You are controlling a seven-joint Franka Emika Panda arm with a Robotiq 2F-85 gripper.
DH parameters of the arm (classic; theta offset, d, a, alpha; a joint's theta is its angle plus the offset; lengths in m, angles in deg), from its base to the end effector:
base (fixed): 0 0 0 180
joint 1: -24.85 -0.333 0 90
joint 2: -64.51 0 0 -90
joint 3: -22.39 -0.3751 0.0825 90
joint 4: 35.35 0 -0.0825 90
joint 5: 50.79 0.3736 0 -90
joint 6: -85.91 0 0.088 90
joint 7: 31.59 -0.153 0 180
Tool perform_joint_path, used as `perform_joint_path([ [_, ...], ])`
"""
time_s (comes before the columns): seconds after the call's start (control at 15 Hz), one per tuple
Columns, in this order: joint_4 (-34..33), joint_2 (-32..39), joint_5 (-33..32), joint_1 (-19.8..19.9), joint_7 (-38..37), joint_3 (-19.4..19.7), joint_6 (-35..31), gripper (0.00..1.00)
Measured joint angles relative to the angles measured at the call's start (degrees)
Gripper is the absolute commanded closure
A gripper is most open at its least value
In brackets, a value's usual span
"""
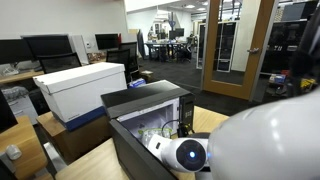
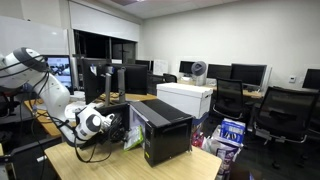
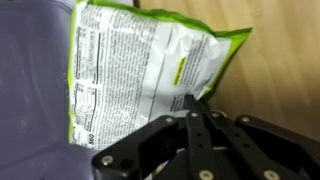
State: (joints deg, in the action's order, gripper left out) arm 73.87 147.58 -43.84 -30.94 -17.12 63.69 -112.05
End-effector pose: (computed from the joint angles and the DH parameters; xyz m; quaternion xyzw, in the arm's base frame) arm 0.6083 0.1492 -0.0669 0.8024 0.4669 0.1909 0.3191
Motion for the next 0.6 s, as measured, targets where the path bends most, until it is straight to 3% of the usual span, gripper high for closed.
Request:
perform_joint_path([
  [0.27, 6.47, 0.52, 0.57, -5.86, -2.98, -0.66, -0.02, 0.98],
  [0.6, 9.43, -0.68, 0.58, -7.56, -4.1, -0.86, -0.01, 0.99],
])
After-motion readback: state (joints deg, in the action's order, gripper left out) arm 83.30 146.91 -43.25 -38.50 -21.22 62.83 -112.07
